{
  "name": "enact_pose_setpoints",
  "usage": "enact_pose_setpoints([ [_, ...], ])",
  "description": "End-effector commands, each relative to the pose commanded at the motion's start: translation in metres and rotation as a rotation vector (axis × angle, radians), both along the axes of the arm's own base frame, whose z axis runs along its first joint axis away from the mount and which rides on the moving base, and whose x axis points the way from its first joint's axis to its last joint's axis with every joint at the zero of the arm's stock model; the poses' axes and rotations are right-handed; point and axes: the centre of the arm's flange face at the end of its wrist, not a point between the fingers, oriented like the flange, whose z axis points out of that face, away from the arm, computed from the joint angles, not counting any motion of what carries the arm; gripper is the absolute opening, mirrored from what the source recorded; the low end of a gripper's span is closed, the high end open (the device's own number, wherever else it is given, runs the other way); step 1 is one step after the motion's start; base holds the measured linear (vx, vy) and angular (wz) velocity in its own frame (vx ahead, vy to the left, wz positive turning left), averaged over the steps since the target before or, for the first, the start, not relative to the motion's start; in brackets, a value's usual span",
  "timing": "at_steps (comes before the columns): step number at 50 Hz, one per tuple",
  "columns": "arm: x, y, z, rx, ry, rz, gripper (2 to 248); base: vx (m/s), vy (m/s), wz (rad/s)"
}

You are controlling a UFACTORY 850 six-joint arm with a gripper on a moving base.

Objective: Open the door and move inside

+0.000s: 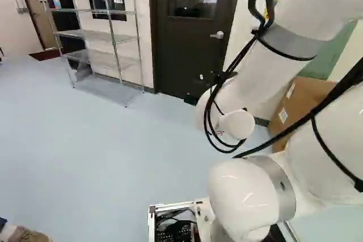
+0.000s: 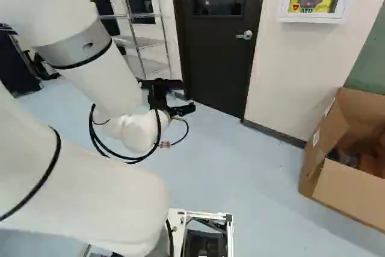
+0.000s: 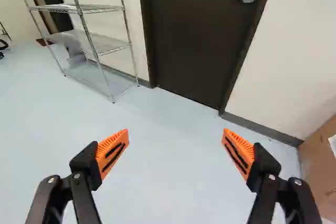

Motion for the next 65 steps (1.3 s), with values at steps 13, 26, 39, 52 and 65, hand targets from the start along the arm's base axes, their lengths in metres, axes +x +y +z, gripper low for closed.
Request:
enact_pose_setpoints([
  [13,0.0000,0.0000,0.0000,0.000,0.000,0.000,247,0.000,0.000,0.000],
  [26,0.0000,0.0000,0.0000,0.000,0.000,0.000,247,0.000,0.000,0.000],
  [39,0.0000,0.0000,0.0000,0.000,0.000,0.000,247,0.000,0.000,0.000],
  [52,0.0000,0.0000,0.0000,0.000,0.000,0.000,247,0.028,0.002,0.002],
  [65,0.0000,0.0000,0.0000,0.000,0.000,0.000,247,0.105,0.047,-0.017],
])
